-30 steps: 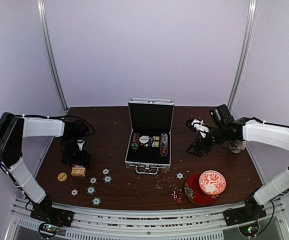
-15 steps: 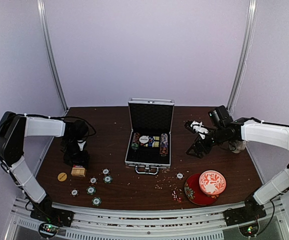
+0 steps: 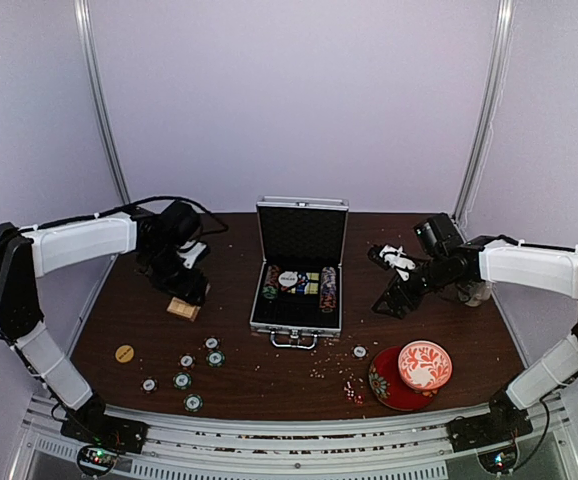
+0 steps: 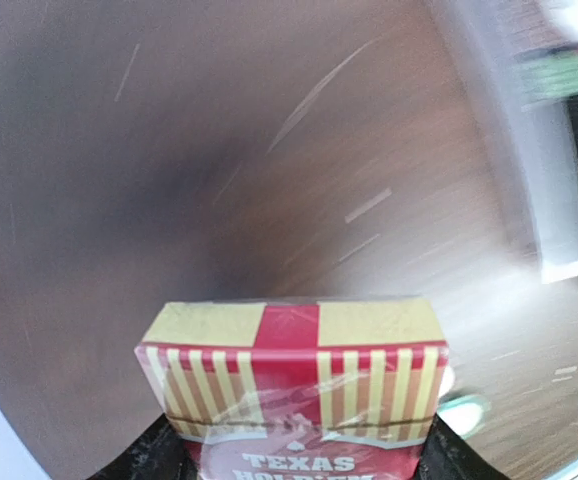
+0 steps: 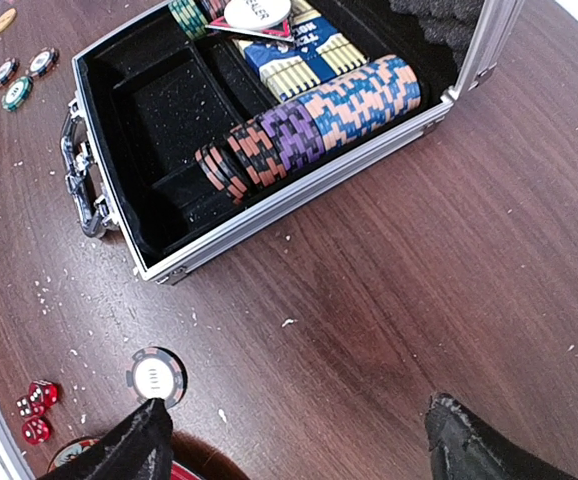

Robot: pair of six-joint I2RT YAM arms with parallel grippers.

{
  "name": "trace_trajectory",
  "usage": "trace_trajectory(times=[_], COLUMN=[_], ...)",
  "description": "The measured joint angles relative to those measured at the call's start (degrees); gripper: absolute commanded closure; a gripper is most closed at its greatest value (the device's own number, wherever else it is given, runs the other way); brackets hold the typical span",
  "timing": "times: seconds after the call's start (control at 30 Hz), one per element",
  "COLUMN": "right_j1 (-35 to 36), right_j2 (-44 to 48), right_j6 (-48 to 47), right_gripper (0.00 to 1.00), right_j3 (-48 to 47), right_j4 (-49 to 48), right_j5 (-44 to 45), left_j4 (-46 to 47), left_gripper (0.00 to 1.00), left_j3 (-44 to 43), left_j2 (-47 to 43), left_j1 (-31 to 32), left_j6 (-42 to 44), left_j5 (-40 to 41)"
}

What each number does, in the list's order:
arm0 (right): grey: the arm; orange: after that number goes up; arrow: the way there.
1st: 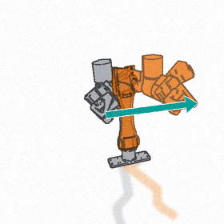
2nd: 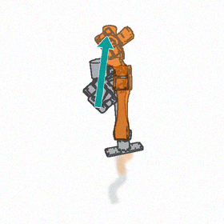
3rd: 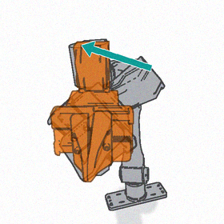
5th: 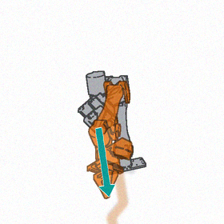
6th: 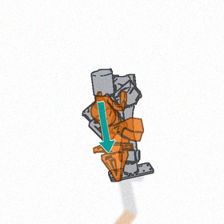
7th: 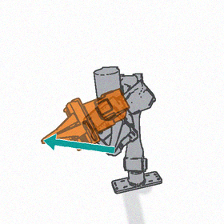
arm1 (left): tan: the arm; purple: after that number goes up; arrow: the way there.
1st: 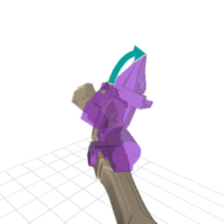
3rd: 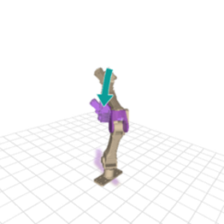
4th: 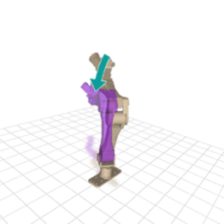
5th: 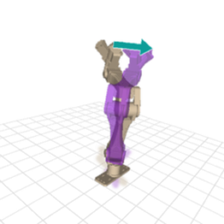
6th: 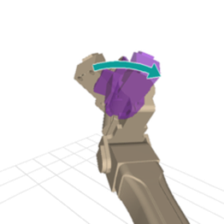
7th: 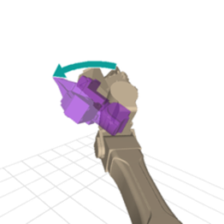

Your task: Pack up texas hold em set

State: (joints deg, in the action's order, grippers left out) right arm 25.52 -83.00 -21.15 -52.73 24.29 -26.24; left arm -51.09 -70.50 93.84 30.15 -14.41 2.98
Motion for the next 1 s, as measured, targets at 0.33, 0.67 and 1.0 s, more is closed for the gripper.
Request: trace_trajectory(times=[0.33, 0.67, 1.0], right_j1=[-0.1, -1.1, -1.5], right_j2=[-2.6, -3.7, -3.7], right_j6=[0.6, 1.4, 1.4], right_gripper=[0.13, 0.13, 0.13], right_j3=[-0.2, -0.2, -0.2], right_j4=[0.9, 0.9, 1.1], right_j5=[-3.0, -4.0, -4.0], left_j4=[11.7, 20.0, 22.9], left_gripper=[0.44, 0.46, 0.46], left_j3=[-16.5, -16.2, -18.6], left_j2=[6.4, 14.0, 20.8], left_j1=[15.3, 20.7, 20.5], left_j6=[20.9, 43.1, 51.1], left_j5=[2.8, 2.7, -0.2])
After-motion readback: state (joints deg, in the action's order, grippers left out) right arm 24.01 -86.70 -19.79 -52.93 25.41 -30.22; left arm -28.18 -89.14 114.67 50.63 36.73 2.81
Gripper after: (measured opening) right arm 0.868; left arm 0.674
